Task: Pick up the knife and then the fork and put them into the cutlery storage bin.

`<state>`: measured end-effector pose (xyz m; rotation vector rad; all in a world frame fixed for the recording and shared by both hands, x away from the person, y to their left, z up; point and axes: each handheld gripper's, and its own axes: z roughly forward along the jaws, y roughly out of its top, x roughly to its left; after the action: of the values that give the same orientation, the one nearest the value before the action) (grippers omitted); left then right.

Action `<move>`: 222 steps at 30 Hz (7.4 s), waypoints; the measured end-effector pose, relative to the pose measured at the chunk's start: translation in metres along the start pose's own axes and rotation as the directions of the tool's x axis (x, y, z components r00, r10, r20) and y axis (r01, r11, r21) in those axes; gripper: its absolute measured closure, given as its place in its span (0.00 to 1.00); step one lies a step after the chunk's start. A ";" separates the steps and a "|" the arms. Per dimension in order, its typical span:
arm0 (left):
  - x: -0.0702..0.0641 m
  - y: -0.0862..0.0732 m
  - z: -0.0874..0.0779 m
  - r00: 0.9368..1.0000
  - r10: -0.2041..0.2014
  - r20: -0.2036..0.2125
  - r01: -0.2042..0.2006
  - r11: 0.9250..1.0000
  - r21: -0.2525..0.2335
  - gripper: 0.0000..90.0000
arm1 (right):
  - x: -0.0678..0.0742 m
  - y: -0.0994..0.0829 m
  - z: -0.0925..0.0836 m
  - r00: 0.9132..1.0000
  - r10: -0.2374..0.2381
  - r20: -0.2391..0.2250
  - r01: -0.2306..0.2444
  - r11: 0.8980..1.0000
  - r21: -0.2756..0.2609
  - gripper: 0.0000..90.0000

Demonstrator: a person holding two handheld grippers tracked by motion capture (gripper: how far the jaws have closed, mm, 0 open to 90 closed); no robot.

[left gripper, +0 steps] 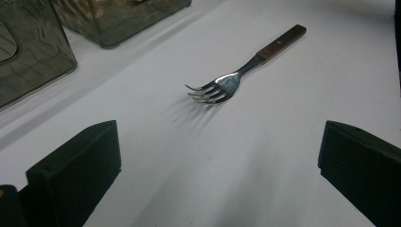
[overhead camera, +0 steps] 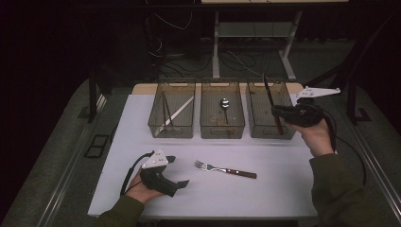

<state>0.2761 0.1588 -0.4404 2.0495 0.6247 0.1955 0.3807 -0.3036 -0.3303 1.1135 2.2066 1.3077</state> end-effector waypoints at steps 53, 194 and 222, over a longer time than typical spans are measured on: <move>-0.002 0.001 0.001 1.000 0.006 0.008 -0.006 1.000 0.005 0.00 | -0.065 -0.027 0.063 0.973 0.041 0.227 -0.102 0.959 0.263 0.85; -0.002 0.001 0.002 1.000 -0.001 0.020 0.001 1.000 0.006 0.00 | 0.152 -0.051 0.121 0.746 -0.398 -0.534 0.656 0.578 0.485 0.83; -0.002 0.001 0.002 1.000 0.000 0.021 0.000 1.000 0.002 0.00 | 0.158 -0.041 0.126 0.787 -0.368 -0.495 0.615 0.531 0.583 0.86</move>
<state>0.2752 0.1560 -0.4405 2.0508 0.6124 0.1735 0.3412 -0.1197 -0.4151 0.3446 3.0987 0.3303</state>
